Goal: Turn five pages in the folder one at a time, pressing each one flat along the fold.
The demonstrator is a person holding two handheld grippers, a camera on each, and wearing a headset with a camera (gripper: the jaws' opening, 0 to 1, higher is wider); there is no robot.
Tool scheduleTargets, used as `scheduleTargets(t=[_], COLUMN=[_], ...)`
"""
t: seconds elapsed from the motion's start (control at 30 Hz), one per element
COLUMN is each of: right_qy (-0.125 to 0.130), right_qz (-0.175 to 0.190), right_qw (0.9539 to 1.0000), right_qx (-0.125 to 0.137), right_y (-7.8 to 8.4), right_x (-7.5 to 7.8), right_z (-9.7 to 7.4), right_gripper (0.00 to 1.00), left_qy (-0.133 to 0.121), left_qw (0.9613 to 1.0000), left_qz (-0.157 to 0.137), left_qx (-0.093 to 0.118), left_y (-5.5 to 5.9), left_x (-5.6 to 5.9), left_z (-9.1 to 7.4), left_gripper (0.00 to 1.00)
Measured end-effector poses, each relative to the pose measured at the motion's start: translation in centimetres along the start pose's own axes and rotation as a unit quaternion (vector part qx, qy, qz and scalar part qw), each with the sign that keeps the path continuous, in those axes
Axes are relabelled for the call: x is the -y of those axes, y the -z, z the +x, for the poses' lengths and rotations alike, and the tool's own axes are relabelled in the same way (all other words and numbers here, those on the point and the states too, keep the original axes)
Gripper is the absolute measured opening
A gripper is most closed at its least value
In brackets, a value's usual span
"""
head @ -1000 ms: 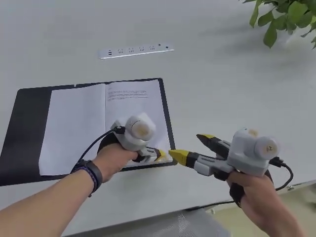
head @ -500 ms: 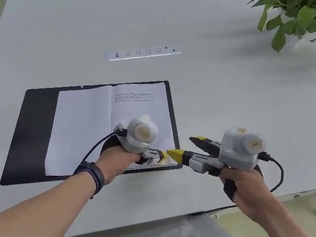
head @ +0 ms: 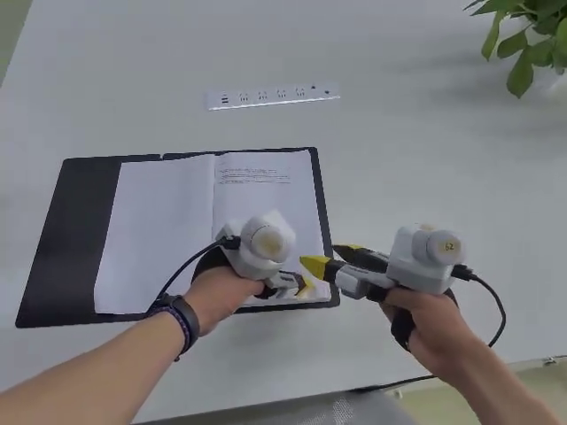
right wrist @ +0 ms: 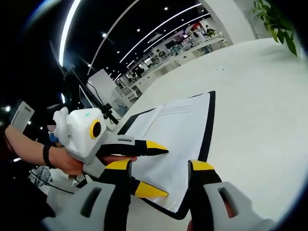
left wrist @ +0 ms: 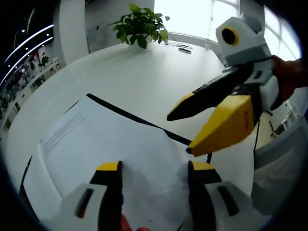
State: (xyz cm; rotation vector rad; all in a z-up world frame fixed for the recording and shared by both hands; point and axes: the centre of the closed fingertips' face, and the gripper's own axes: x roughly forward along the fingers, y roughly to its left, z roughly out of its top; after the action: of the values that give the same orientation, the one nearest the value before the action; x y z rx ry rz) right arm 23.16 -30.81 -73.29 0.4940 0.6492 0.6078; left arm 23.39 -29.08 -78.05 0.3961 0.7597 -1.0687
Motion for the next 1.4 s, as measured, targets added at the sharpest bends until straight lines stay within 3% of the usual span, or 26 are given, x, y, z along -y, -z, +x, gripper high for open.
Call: scheduleTargets(t=[0.07, 0.37, 0.47, 0.77, 0.87, 1.0, 1.4], right_qy=[-0.001, -0.002, -0.008, -0.003, 0.004, 0.005, 0.018], right_qz=[0.014, 0.013, 0.021, 0.051, 0.057, 0.064, 0.08], right_qw=[0.9999, 0.9995, 0.9994, 0.9987, 0.9984, 0.9979, 0.9963], right_qx=[0.0, -0.029, -0.025, -0.01, 0.0, 0.008, 0.022], right_y=[0.1, 1.5, 1.6, 1.9, 1.9, 2.0, 1.9], right_x=[0.4, 0.9, 0.6, 0.5, 0.7, 0.6, 0.6], right_z=[0.5, 2.2, 2.3, 1.9, 1.5, 1.2, 1.1], right_gripper=[0.41, 0.26, 0.18, 0.08, 0.06, 0.01, 0.0], left_qy=[0.0, 0.007, 0.011, 0.007, 0.001, -0.004, -0.025], left_qw=[1.0, 0.9999, 0.9999, 0.9999, 0.9987, 0.9984, 0.9981], left_qz=[0.0, -0.007, -0.003, -0.01, -0.045, -0.05, -0.045], left_qx=[0.0, -0.005, -0.005, 0.009, 0.023, 0.026, 0.033], left_y=[0.0, 0.1, 0.1, -0.2, -0.4, 0.0, 0.8], left_x=[0.0, 0.2, 0.5, 0.2, 0.1, 0.3, 0.2], left_z=[0.0, -0.4, -0.8, -2.4, -3.0, -3.6, -5.9], left_gripper=[0.54, 0.57, 0.58, 0.6, 0.61, 0.62, 0.64])
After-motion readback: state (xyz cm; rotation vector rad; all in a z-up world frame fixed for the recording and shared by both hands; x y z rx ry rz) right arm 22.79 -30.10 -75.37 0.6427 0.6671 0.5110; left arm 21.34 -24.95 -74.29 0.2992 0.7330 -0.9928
